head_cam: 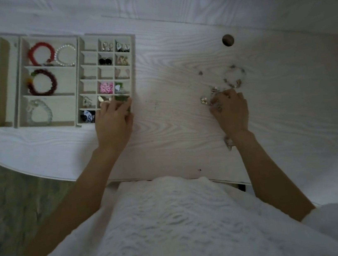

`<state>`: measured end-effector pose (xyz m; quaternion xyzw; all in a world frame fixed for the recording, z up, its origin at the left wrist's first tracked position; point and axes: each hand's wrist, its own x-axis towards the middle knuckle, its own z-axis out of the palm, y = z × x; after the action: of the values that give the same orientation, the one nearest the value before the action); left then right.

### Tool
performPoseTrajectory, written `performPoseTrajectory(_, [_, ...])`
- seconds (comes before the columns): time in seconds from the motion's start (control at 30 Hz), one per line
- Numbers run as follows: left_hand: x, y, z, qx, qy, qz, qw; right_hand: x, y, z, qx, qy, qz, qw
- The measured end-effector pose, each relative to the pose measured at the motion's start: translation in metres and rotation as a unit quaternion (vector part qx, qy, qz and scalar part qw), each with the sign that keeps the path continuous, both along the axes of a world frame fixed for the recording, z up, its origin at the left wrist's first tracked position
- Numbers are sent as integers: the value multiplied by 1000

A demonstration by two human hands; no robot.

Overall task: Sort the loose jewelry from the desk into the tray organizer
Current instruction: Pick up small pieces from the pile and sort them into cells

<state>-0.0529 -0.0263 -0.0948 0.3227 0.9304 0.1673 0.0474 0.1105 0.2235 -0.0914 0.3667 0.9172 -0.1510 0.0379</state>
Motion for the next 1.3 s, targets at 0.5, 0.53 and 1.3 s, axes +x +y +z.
performPoseTrajectory(0.5, [3, 0, -2, 7, 1, 17, 1000, -6, 20, 9, -121, 120, -1, 985])
performPoseTrajectory(0.53, [2, -1, -2, 8, 4, 18, 1000, -8, 27, 10, -108, 117, -19, 987])
performPoseTrajectory(1.3, [3, 2, -1, -6, 11, 17, 1000, -11, -2, -4, -253, 209, -94, 940])
